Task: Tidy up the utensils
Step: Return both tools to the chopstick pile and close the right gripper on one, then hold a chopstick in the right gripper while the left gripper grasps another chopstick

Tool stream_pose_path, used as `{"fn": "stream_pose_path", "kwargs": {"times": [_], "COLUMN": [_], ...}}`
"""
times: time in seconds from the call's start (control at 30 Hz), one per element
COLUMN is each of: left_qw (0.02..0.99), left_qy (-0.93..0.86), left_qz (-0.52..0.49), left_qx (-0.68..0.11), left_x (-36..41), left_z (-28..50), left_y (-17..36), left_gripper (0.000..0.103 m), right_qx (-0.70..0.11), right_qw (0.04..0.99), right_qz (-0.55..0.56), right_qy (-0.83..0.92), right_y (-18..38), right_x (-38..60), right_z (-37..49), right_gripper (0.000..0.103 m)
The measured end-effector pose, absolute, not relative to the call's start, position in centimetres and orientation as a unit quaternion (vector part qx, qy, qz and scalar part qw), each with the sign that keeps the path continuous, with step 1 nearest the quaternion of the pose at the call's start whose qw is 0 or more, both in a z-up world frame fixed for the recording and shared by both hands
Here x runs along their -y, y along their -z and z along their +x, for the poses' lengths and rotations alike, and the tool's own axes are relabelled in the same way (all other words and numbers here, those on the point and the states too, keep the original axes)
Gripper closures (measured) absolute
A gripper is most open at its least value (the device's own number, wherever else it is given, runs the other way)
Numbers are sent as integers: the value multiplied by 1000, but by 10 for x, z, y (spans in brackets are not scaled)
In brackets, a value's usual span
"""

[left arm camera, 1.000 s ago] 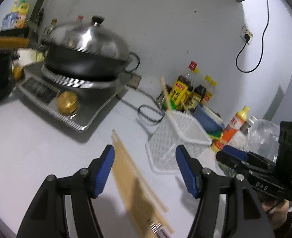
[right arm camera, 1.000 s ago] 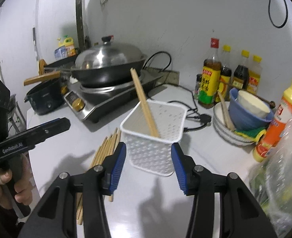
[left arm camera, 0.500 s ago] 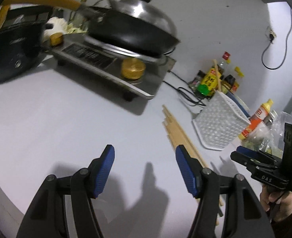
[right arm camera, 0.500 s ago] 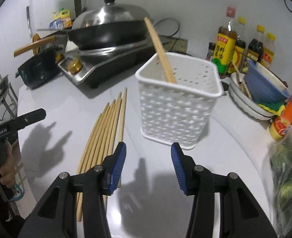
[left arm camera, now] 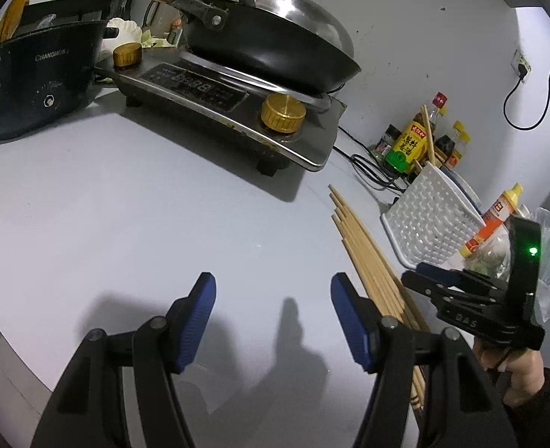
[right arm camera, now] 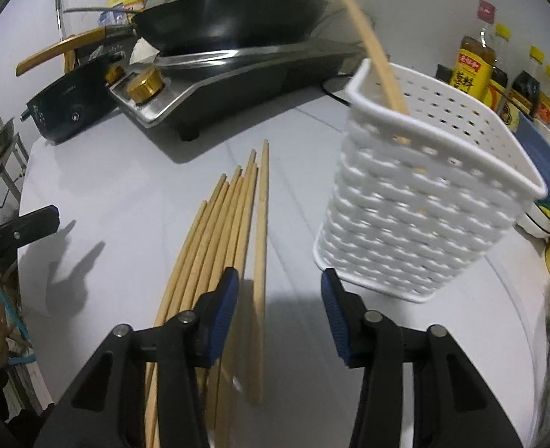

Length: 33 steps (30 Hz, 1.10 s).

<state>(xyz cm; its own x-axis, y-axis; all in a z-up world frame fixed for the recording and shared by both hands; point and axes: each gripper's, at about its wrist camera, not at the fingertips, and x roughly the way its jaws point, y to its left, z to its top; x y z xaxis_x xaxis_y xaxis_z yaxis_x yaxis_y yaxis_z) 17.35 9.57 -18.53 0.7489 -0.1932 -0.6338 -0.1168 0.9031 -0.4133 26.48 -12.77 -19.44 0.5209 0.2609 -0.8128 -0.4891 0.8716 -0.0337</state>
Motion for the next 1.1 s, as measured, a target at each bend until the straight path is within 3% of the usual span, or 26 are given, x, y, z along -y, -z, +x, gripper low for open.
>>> {"fn": "stream_pose_path", "kwargs": {"times": [0.17,0.3,1.1], "left_qw": [907,907,900], "left_qy": [23,22,57], "left_qz": [-219,-213,-13], "left_qx": [-359,-364,-431], "left_x": [-96,-91,41], "left_z": [176,177,195], "left_y": [188,188,198], "left_gripper": [39,39,39], "right_qx": [-446,-446,-443], "right_qw": [857,857,855], "right_qz": [-131,-133,-103], "right_qy": [-221,-223,-250], "right_y": [202,207,203], "right_x": [121,121,202], "right_z": [270,270,213], "right_gripper": [76,97,97]}}
